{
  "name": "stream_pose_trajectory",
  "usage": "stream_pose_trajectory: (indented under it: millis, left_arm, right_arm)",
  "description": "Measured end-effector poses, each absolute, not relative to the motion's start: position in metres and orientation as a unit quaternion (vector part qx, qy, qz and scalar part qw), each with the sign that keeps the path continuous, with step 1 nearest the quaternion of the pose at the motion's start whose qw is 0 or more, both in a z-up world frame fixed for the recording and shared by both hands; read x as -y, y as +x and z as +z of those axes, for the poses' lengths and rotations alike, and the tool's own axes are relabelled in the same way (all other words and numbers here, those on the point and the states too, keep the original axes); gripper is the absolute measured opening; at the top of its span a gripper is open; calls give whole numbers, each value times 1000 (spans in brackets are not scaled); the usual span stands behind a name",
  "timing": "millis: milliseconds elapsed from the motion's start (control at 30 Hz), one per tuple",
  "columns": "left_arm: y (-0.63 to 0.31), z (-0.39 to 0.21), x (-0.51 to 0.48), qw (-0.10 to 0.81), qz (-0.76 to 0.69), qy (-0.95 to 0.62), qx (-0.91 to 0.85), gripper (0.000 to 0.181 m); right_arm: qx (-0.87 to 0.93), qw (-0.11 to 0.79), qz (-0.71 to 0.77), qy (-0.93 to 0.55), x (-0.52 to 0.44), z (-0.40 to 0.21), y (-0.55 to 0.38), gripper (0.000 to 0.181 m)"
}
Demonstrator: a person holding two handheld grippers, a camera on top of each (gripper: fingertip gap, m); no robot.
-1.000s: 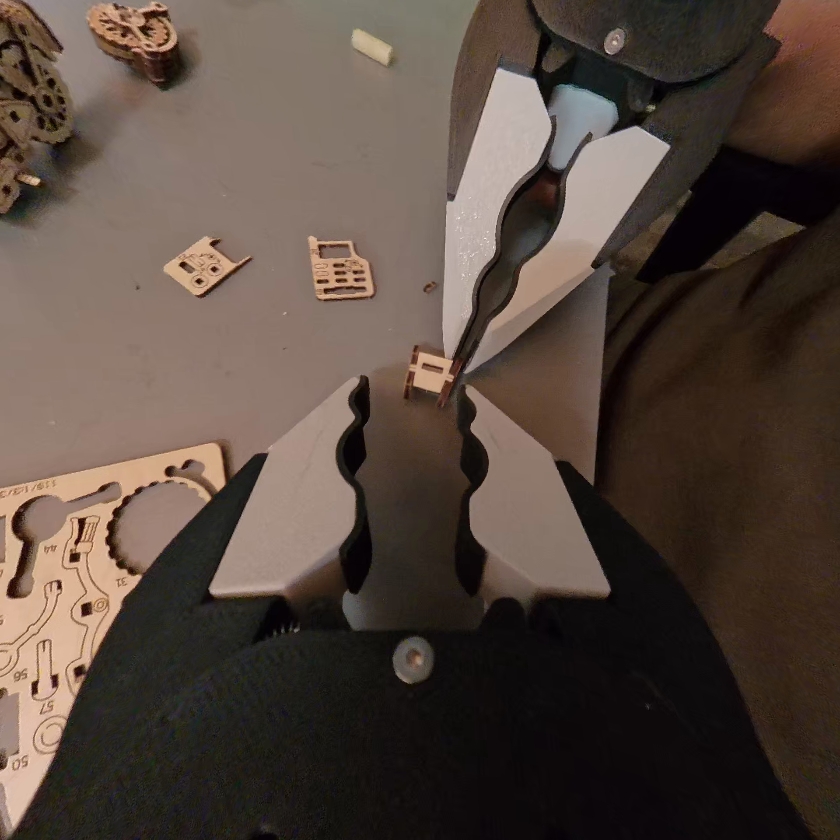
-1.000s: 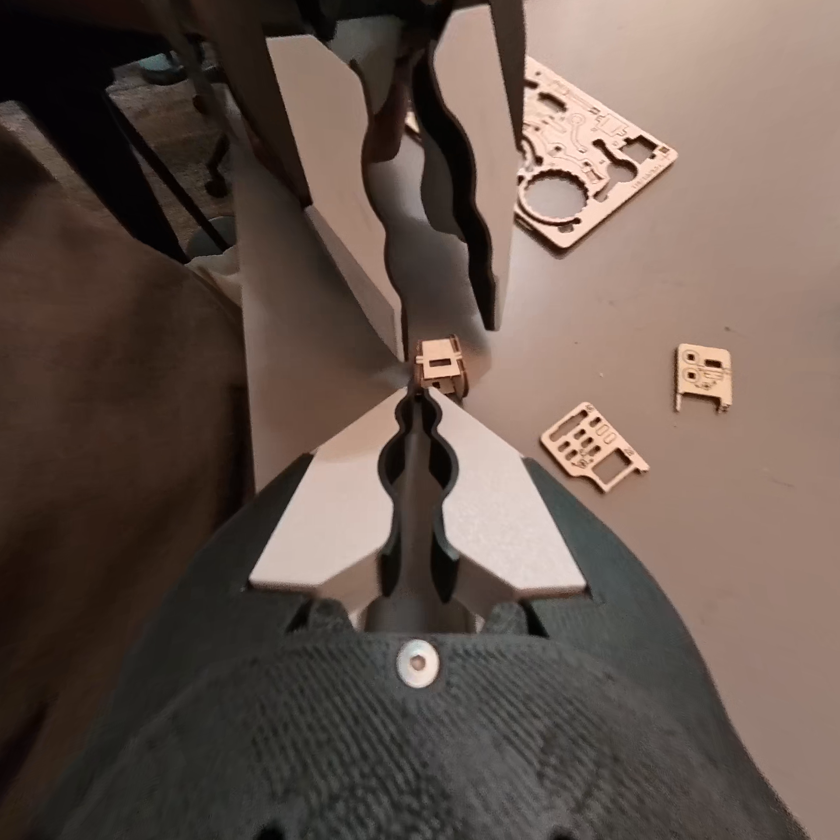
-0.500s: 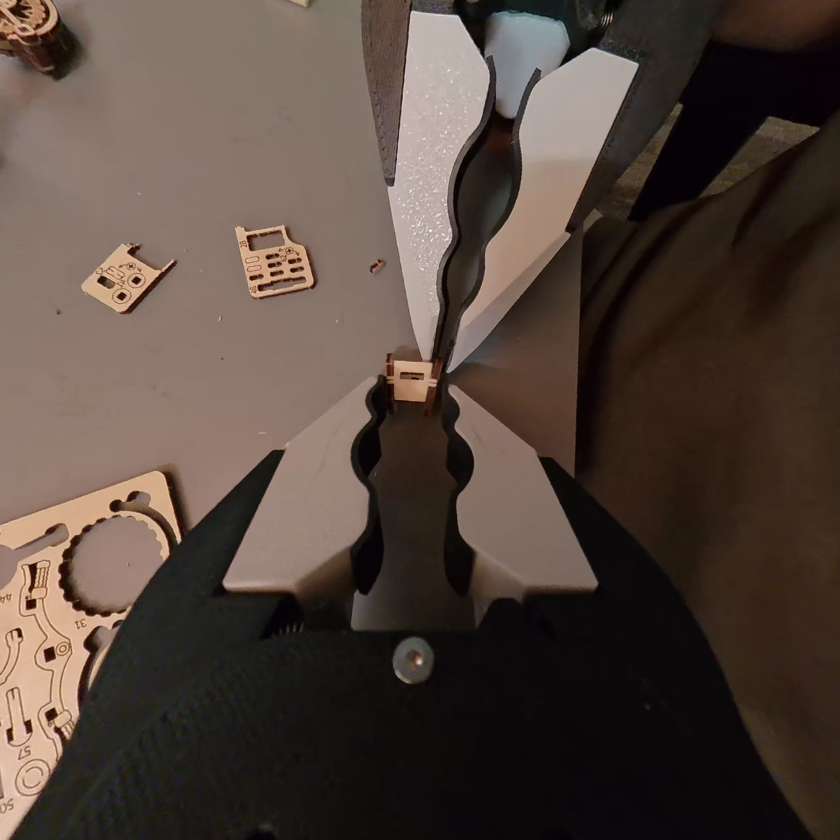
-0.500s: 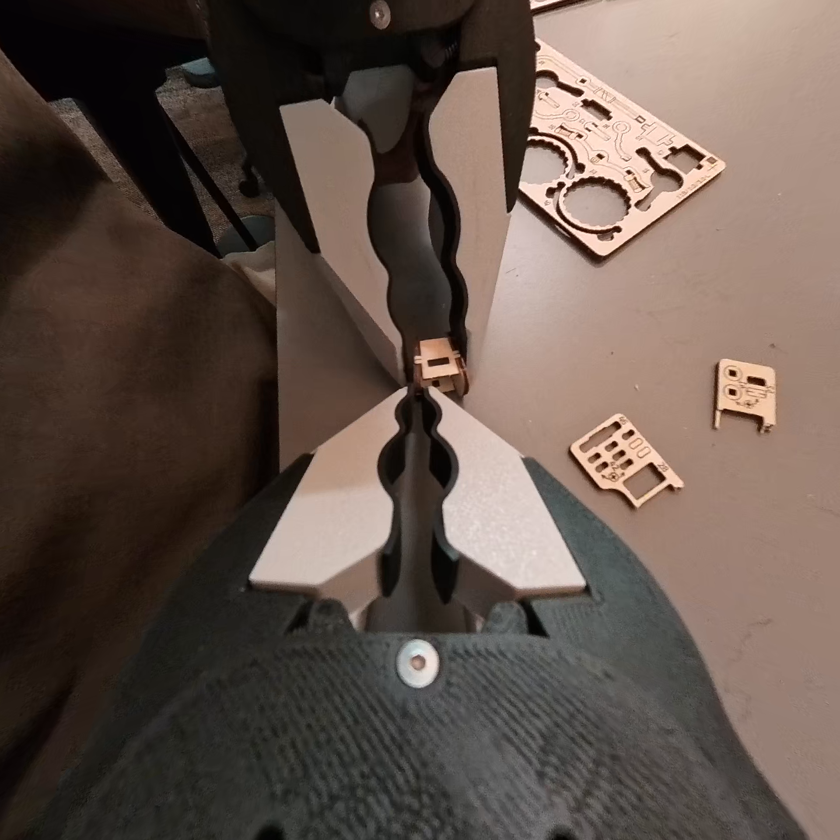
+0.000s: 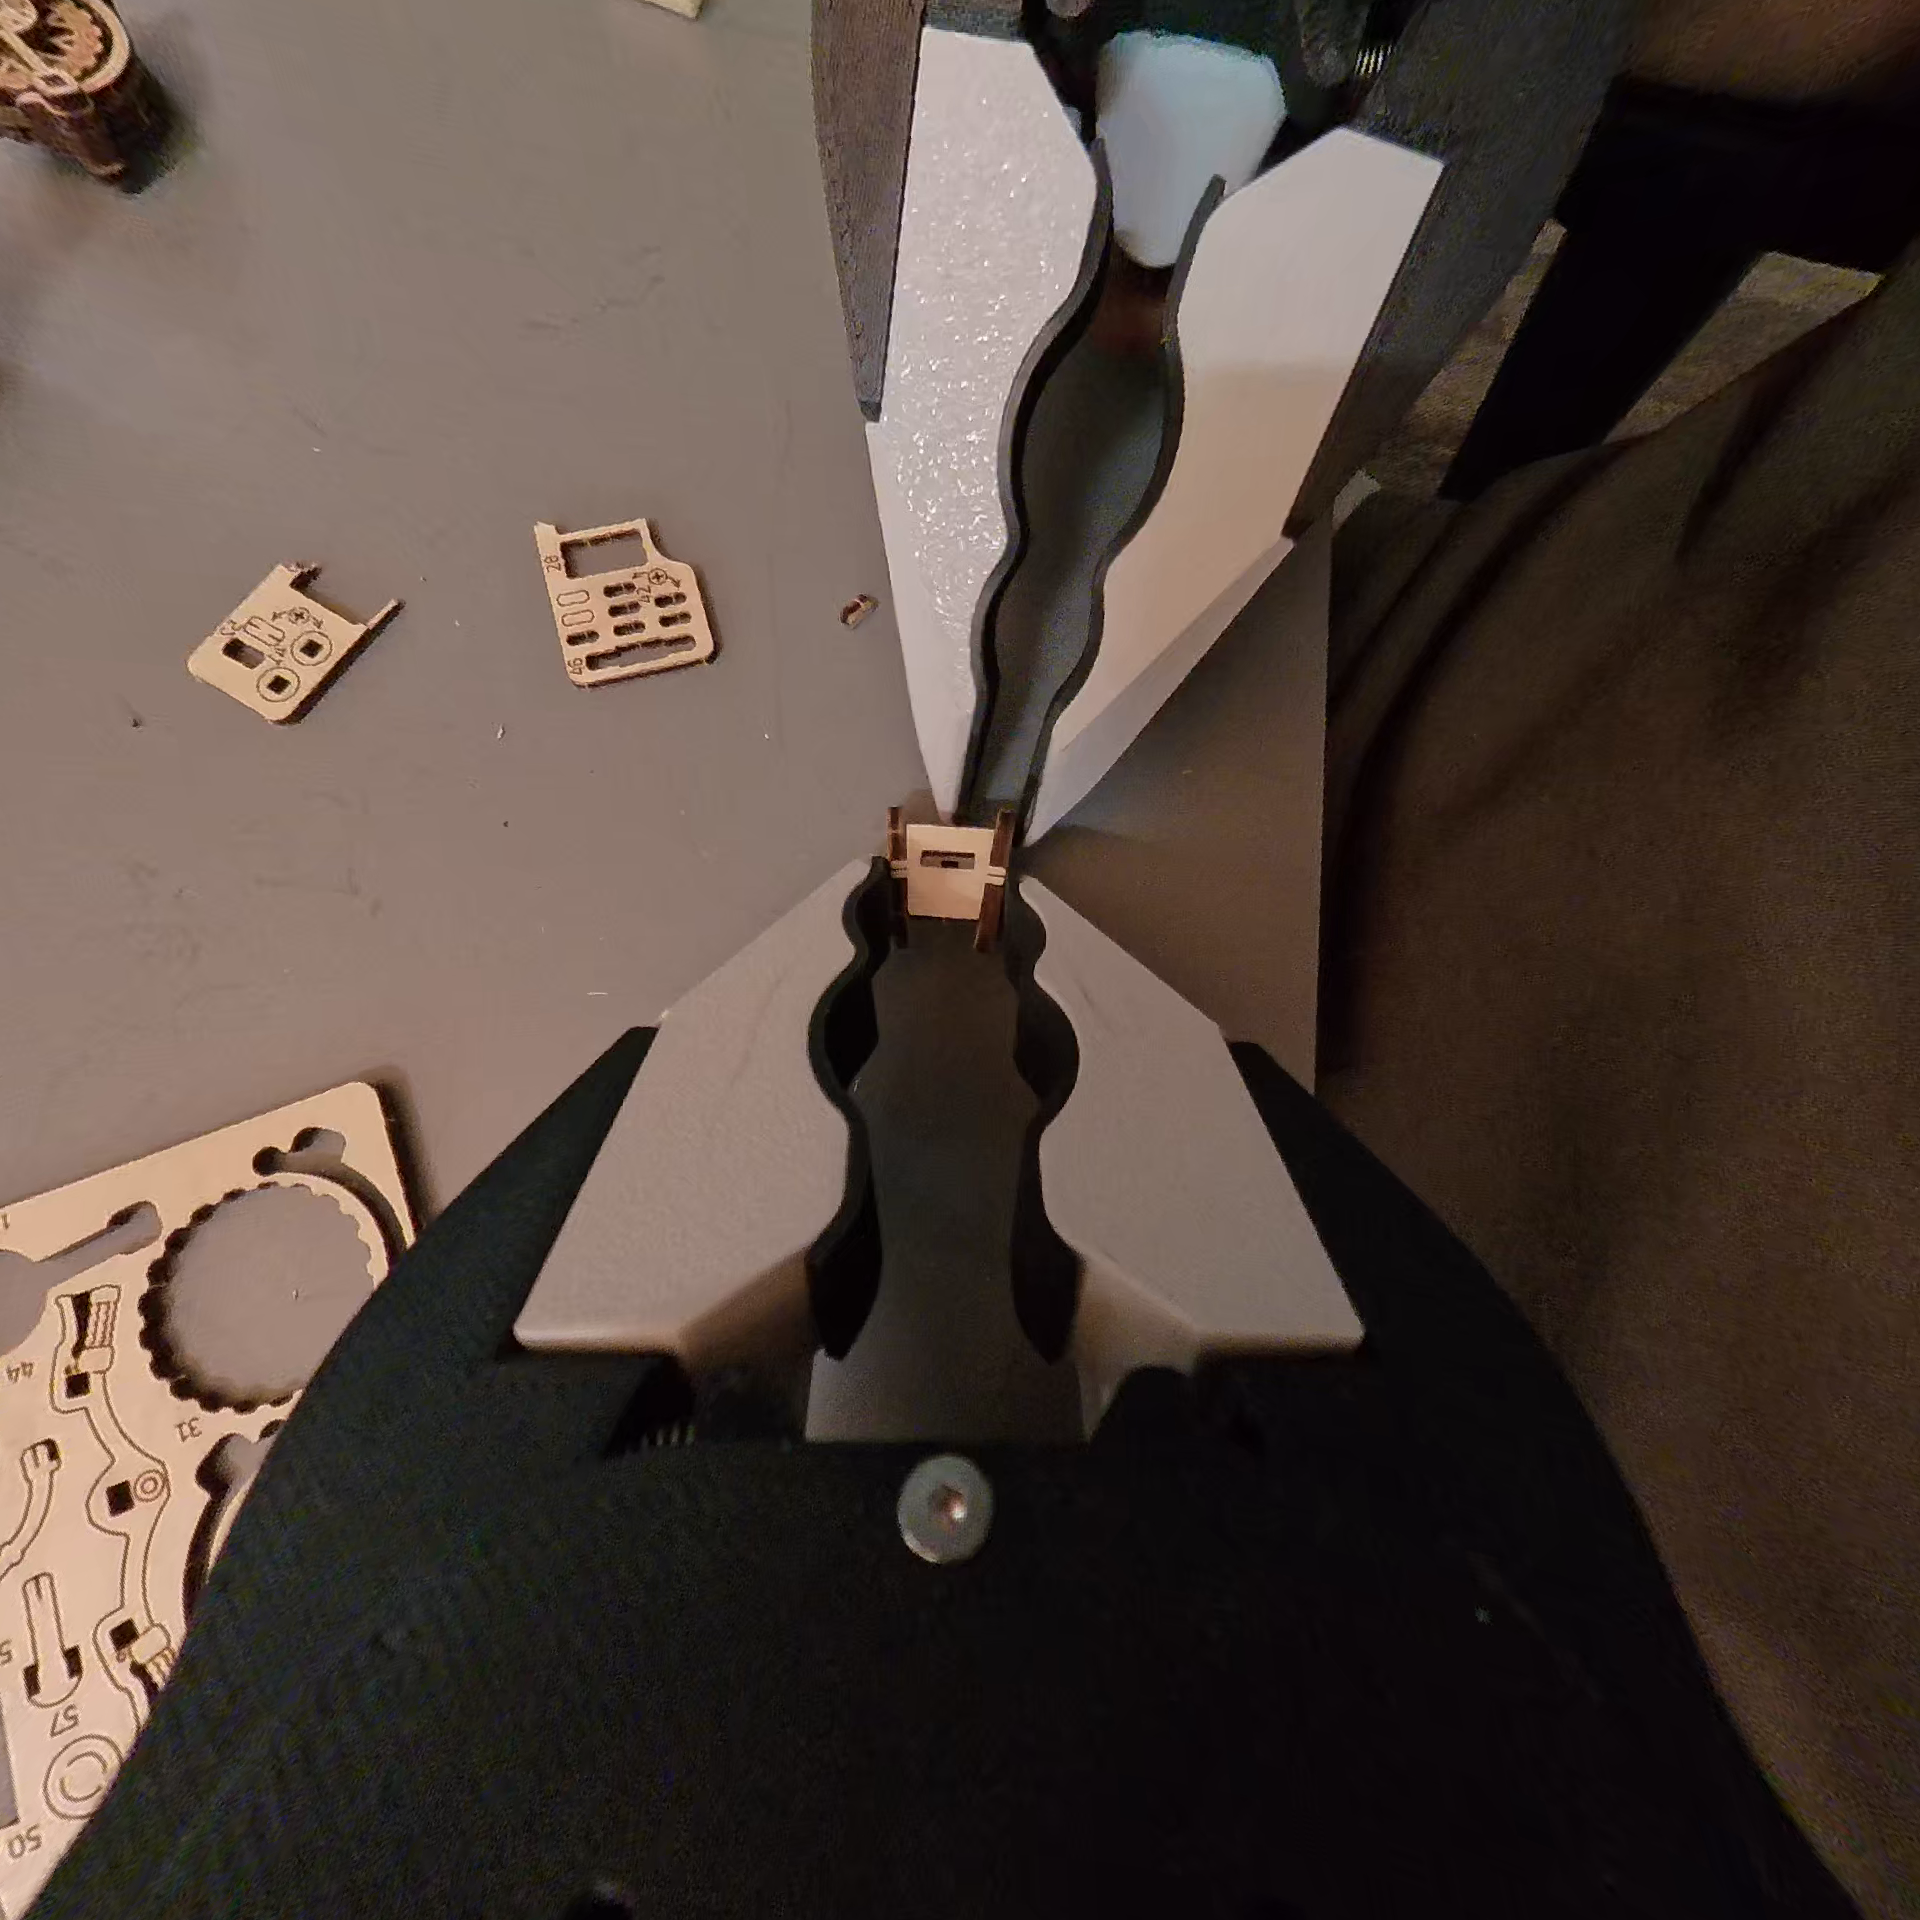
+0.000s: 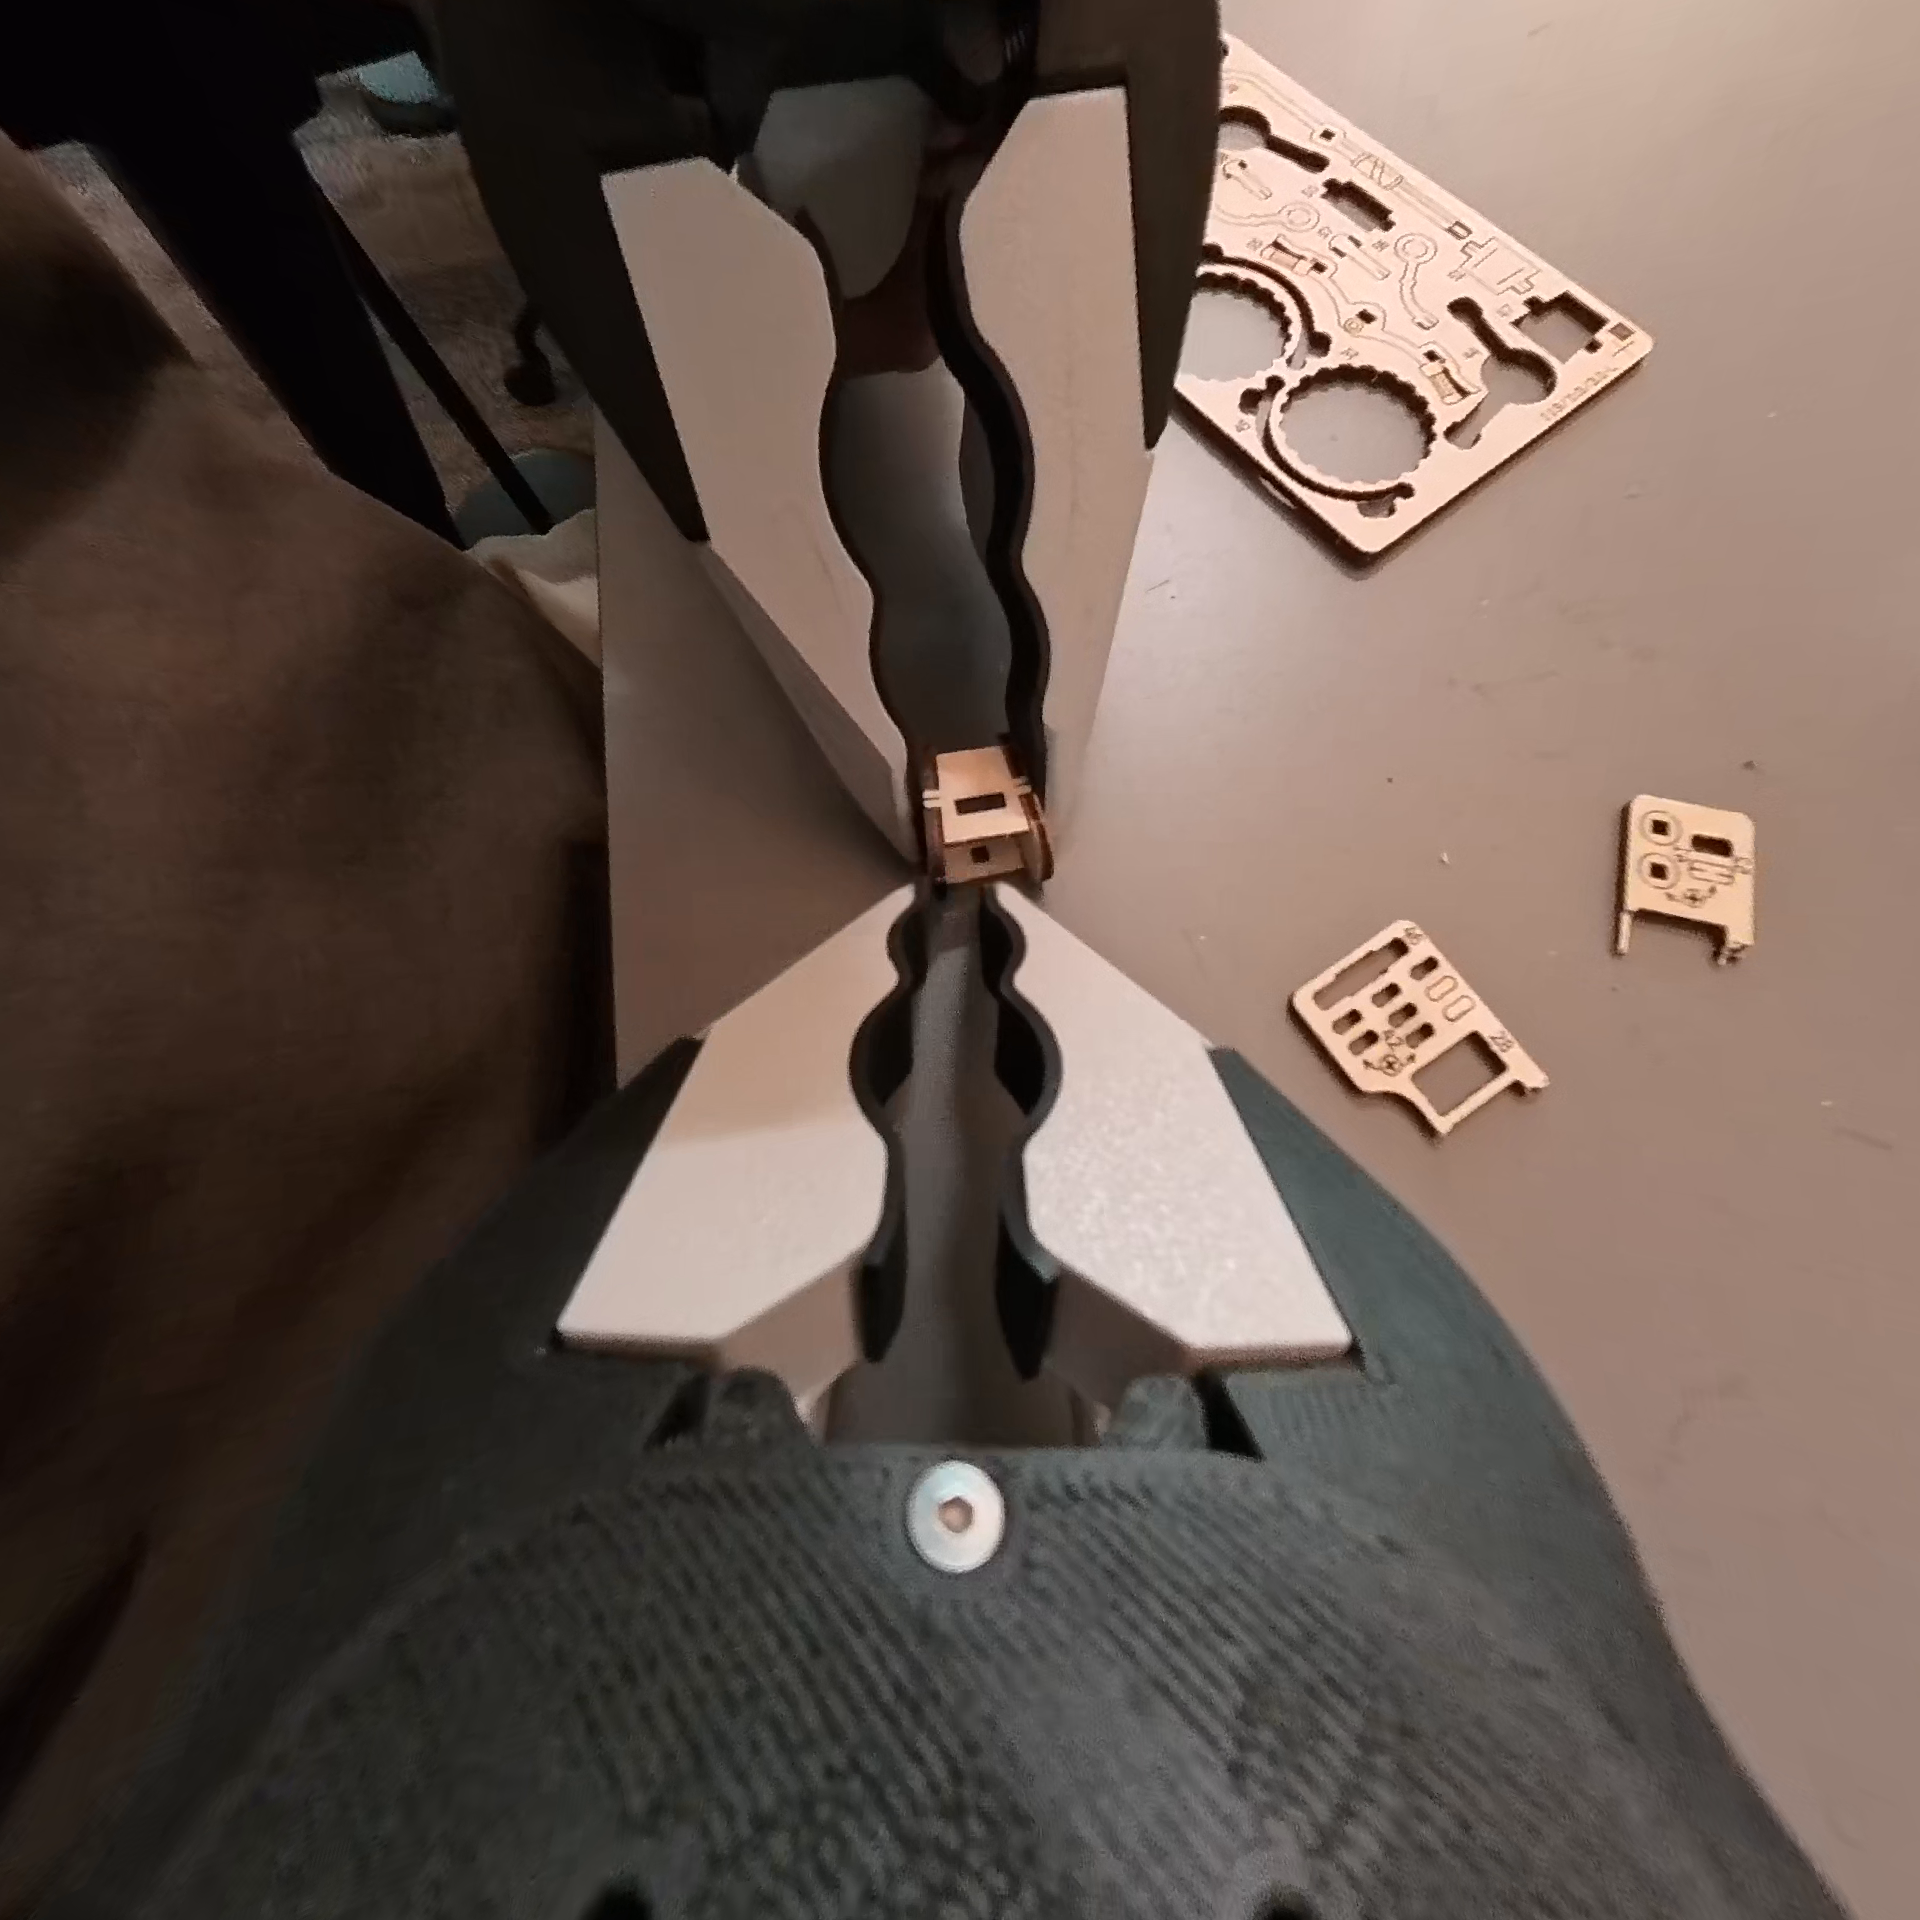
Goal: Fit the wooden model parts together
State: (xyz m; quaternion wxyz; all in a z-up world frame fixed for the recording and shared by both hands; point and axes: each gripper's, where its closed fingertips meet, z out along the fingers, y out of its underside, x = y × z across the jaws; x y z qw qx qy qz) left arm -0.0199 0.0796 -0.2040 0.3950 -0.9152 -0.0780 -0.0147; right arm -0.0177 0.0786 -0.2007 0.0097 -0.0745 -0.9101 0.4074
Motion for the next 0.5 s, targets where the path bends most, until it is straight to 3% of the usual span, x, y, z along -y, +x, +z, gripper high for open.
stream_pose_trajectory:
  millis: [500]
  left_arm:
    - [-21,-204,-79,394,-13,-916,80,20]
  right_arm:
    - [907,10,416,-71,-77,-196,-16,2]
